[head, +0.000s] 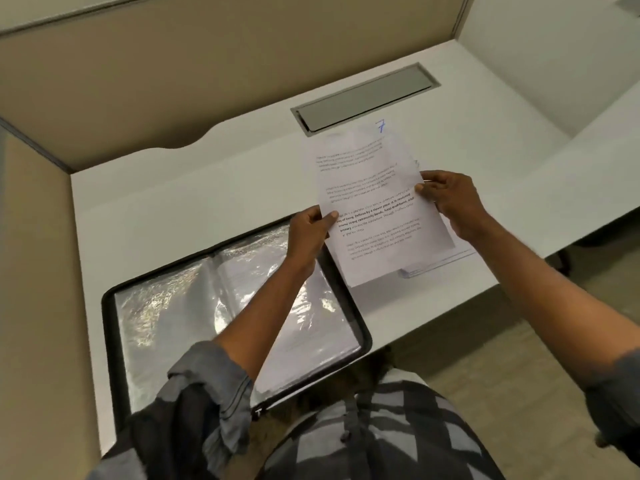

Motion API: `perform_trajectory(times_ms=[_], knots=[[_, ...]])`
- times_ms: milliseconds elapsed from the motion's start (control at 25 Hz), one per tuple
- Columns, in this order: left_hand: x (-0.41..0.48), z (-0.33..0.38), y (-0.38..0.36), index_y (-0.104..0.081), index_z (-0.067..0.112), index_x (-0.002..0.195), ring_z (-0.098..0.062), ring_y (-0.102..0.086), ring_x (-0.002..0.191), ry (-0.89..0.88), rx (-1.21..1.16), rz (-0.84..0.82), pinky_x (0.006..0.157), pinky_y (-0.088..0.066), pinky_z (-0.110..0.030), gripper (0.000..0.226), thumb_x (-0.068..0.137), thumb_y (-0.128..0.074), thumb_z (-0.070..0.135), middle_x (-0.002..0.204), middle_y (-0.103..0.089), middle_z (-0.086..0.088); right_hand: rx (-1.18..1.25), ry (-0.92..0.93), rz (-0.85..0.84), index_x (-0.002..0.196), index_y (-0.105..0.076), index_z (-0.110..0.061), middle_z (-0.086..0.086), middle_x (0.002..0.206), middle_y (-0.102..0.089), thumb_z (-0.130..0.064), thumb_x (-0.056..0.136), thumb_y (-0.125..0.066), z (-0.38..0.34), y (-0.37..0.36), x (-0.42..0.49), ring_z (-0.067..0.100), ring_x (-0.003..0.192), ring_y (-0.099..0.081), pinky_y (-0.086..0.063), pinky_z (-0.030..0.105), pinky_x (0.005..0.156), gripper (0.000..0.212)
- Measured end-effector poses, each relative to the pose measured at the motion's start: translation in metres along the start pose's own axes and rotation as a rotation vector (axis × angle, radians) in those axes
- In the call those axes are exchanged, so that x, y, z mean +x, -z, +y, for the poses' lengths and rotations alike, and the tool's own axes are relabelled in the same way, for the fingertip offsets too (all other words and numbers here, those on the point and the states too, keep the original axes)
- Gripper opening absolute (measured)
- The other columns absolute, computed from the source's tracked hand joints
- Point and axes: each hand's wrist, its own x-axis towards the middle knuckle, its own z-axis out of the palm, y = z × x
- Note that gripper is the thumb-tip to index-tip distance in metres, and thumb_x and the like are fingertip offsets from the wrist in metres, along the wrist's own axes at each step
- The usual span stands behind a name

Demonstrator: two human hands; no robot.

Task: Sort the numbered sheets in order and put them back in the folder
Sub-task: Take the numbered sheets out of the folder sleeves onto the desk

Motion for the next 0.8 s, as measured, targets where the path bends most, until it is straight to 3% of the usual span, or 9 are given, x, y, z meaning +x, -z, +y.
perform_trajectory(times_ms=[200,360,480,640,720,800], knots=[[0.005,-0.035,-0.075,-0.074,0.009,0.113,-0.022,-0.074,0.103,0.050,0.033,0.032,0.094,-0.060,-0.039,0.022,0.091,-0.075,0.009,0.106,-0.078,-0.002,-0.106,-0.068,-0.001,0.108,-0.076,-0.018,0.004,0.101,-0.078,-0.007,0.093,-0.069,0.033,0.074,0.027,0.016,0.088,-0.073,-0.057,0.031,0.080,0.021],[0.018,-0.056,-0.117,-0.072,0.009,0.115,-0.020,-0.075,0.100,0.057,0.026,0.121,0.087,-0.061,-0.035,0.029,0.087,-0.080,0.010,0.106,-0.078,-0.003,-0.251,-0.088,-0.023,0.106,-0.079,-0.024,-0.004,0.097,-0.079,-0.016,0.084,-0.076,0.060,0.116,0.062,0.019,0.095,-0.075,-0.059,0.045,0.094,0.023],[0.034,-0.064,-0.135,-0.072,0.010,0.114,-0.020,-0.075,0.097,0.089,0.059,0.192,0.082,-0.062,-0.033,0.032,0.084,-0.083,0.012,0.105,-0.078,-0.003,-0.272,-0.103,-0.032,0.095,-0.078,-0.030,-0.003,0.093,-0.079,-0.014,0.084,-0.078,0.075,0.131,0.082,0.024,0.095,-0.075,-0.059,0.049,0.093,0.020],[0.052,-0.075,-0.147,-0.071,0.006,0.113,-0.024,-0.075,0.096,0.155,0.105,0.255,0.073,-0.061,-0.025,0.032,0.083,-0.083,0.006,0.104,-0.077,-0.008,-0.314,-0.094,-0.045,0.093,-0.075,-0.033,-0.006,0.088,-0.078,-0.015,0.084,-0.080,0.095,0.135,0.103,0.018,0.090,-0.075,-0.059,0.045,0.093,0.021],[0.062,-0.084,-0.148,-0.071,0.004,0.115,-0.025,-0.075,0.096,0.181,0.139,0.255,0.080,-0.063,-0.032,0.036,0.082,-0.083,0.007,0.104,-0.077,-0.009,-0.368,-0.095,-0.039,0.103,-0.076,-0.024,-0.004,0.090,-0.077,-0.017,0.084,-0.080,0.105,0.132,0.112,0.017,0.088,-0.074,-0.058,0.038,0.092,0.020],[0.070,-0.091,-0.150,-0.071,0.005,0.115,-0.025,-0.076,0.095,0.205,0.185,0.257,0.088,-0.062,-0.041,0.038,0.080,-0.085,0.008,0.103,-0.078,-0.009,-0.429,-0.086,-0.053,0.110,-0.076,-0.018,-0.001,0.093,-0.077,-0.018,0.085,-0.080,0.114,0.131,0.120,0.014,0.085,-0.071,-0.055,0.023,0.085,0.026]])
